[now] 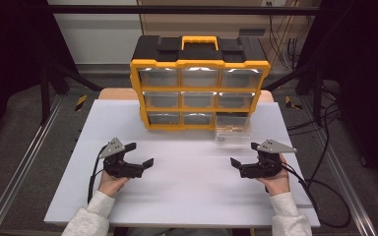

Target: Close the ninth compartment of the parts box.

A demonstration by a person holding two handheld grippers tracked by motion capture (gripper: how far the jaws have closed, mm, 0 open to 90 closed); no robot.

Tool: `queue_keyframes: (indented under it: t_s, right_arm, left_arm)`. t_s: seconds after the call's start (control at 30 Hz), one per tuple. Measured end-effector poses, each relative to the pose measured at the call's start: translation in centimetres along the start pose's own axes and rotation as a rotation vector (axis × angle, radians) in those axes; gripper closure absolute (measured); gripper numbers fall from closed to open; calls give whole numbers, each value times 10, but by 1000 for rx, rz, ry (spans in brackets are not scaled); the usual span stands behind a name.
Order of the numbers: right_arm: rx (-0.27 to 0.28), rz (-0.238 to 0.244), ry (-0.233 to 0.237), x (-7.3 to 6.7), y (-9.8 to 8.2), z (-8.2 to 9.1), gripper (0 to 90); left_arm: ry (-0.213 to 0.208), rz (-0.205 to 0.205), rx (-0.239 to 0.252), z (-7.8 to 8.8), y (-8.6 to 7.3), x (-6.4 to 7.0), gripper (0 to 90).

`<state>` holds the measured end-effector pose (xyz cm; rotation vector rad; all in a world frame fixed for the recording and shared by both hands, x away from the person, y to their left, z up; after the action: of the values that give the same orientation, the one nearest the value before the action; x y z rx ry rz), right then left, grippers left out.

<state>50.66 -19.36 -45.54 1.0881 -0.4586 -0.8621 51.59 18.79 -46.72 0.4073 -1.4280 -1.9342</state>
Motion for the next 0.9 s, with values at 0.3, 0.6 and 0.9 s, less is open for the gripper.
queue_keyframes:
  t_s: [0.3, 0.6, 0.9]
  right_arm:
    - [-16, 23, 23, -5, -1, -8, 78]
    - [-18, 19, 0, -5, 1, -14, 209]
    - [-35, 38, 0, -6, 0, -19, 389]
  left_arm:
    - [11, -4, -4, 5, -3, -3, 7]
    - [22, -7, -13, 11, -7, -7, 8]
    - [34, -10, -16, 16, -9, -10, 8]
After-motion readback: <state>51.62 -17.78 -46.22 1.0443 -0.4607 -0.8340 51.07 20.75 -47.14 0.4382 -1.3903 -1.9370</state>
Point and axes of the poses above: each handheld gripper's, and its own axes: z roughly backward along the jaws, y roughly out of its top, x roughly to its right, the point moved 6 cm from there along -z, roughly forward along the jaws, and after that the axes turned 1 degree about x, right-handed, at the moved point
